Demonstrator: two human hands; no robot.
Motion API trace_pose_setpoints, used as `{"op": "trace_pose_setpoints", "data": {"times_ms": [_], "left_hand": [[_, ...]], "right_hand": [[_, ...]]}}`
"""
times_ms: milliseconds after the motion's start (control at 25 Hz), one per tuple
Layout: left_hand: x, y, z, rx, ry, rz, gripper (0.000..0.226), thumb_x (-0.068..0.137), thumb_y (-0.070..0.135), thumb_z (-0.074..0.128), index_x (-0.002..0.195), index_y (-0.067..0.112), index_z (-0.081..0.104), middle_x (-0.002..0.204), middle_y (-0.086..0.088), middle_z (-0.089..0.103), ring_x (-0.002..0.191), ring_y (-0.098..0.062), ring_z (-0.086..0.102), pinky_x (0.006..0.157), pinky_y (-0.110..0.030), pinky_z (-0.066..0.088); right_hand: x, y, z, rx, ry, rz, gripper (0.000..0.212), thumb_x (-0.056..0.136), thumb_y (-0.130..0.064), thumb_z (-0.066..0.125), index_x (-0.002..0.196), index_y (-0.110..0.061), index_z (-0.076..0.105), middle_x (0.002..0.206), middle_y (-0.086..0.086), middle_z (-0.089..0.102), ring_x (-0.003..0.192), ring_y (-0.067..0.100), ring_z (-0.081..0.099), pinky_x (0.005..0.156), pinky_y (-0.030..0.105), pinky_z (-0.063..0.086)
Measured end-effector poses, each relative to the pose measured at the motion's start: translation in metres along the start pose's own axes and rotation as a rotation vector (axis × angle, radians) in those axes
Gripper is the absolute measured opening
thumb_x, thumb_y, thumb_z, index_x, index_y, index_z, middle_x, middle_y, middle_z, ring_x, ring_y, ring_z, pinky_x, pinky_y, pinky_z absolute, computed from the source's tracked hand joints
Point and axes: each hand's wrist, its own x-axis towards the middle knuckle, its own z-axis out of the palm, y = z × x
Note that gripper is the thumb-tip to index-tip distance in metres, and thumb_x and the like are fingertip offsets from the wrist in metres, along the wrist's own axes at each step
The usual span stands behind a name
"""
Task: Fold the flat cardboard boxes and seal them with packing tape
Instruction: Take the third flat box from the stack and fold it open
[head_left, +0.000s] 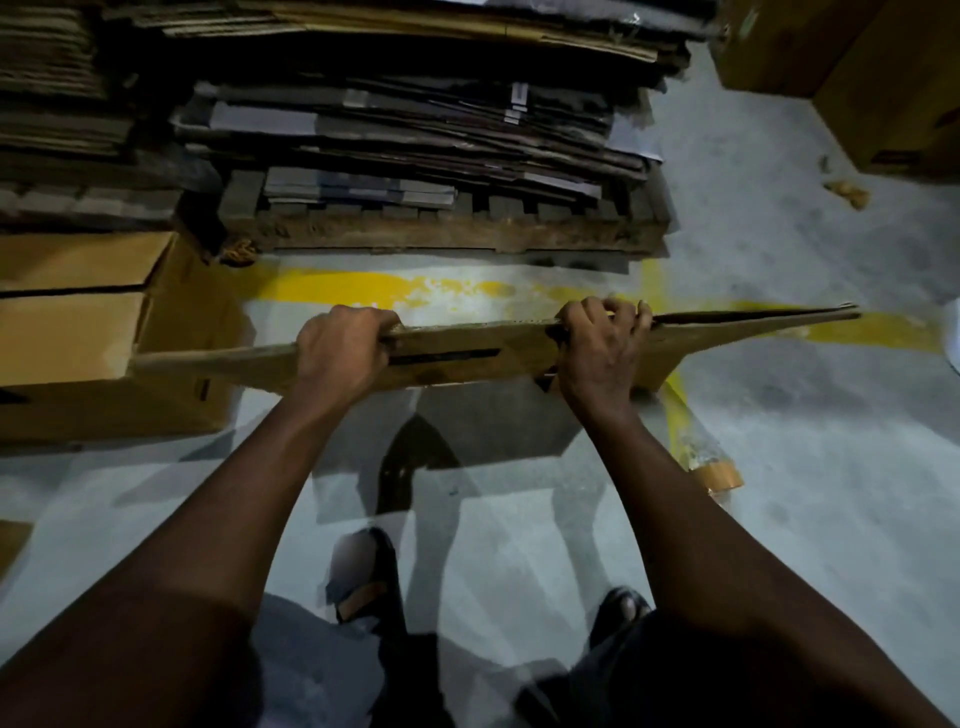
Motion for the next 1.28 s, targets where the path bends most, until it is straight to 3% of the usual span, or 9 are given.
{"op": "trace_pose_setpoints", "data": {"times_ms": [160,320,520,800,920,1080,1160,1280], "left_hand": [[0.0,-0.005,0.01,-0.071,-0.152,-0.058,0.031,0.077,0.009,0.061,0.1,0.027,0.071,0.094,-0.01,0.069,0.094,-0.036,0.061,0.071,-0.037,0.046],[0.003,0.0,0.008,-0.1,-0.085,-0.072,0.031,0.079,0.015,0.063,0.105,0.028,0.07,0.101,-0.008,0.069,0.1,-0.033,0.06,0.077,-0.037,0.044],[0.001,0.012,0.016,-0.137,0.057,0.05,0.026,0.081,0.023,0.068,0.106,0.028,0.065,0.107,-0.001,0.055,0.104,-0.026,0.05,0.08,-0.038,0.03],[-0.003,0.037,0.024,-0.117,-0.075,0.153,0.023,0.083,0.022,0.063,0.103,0.031,0.064,0.103,0.003,0.057,0.104,-0.024,0.052,0.082,-0.036,0.037],[-0.003,0.037,0.023,-0.161,-0.04,0.153,0.02,0.082,0.02,0.064,0.101,0.028,0.065,0.098,0.002,0.059,0.1,-0.025,0.054,0.08,-0.036,0.038],[-0.002,0.042,0.022,-0.151,0.116,0.146,0.02,0.08,0.022,0.07,0.099,0.025,0.064,0.097,0.001,0.055,0.095,-0.025,0.05,0.076,-0.034,0.03],[0.002,0.046,0.019,-0.116,0.178,0.136,0.023,0.08,0.026,0.07,0.103,0.027,0.066,0.106,0.0,0.057,0.1,-0.026,0.05,0.078,-0.036,0.031],[0.007,0.049,0.016,-0.08,0.157,0.116,0.021,0.09,0.022,0.059,0.108,0.03,0.068,0.105,0.004,0.066,0.098,-0.022,0.057,0.081,-0.036,0.026]], "right_hand": [[-0.007,-0.002,0.006,-0.048,-0.053,-0.069,0.007,0.086,-0.019,0.064,0.092,-0.019,0.06,0.096,0.004,0.063,0.102,0.034,0.051,0.104,0.056,0.033],[-0.004,-0.003,0.007,-0.082,-0.026,-0.081,0.01,0.086,-0.015,0.063,0.095,-0.019,0.06,0.098,0.003,0.063,0.103,0.034,0.051,0.102,0.054,0.032],[0.001,-0.005,0.003,-0.105,-0.046,-0.125,0.012,0.085,-0.013,0.06,0.096,-0.017,0.059,0.099,0.005,0.061,0.1,0.035,0.05,0.093,0.048,0.031],[-0.011,0.017,0.01,-0.153,-0.171,-0.157,0.02,0.079,-0.016,0.062,0.098,-0.014,0.056,0.096,0.008,0.057,0.091,0.035,0.049,0.085,0.046,0.033],[-0.008,0.015,0.009,-0.156,-0.156,-0.191,0.018,0.08,-0.016,0.064,0.096,-0.015,0.055,0.091,0.007,0.057,0.089,0.033,0.048,0.081,0.044,0.03],[-0.002,0.009,0.002,-0.108,-0.1,-0.157,0.017,0.083,-0.021,0.068,0.095,-0.019,0.056,0.093,0.002,0.059,0.092,0.031,0.047,0.085,0.044,0.029],[0.001,0.006,-0.002,-0.065,-0.045,-0.118,0.016,0.082,-0.021,0.071,0.092,-0.02,0.059,0.094,0.001,0.062,0.094,0.031,0.049,0.089,0.044,0.028],[0.004,0.002,-0.01,0.018,-0.01,-0.096,0.021,0.076,-0.018,0.076,0.093,-0.019,0.063,0.096,0.004,0.065,0.103,0.033,0.052,0.096,0.047,0.031]]}}
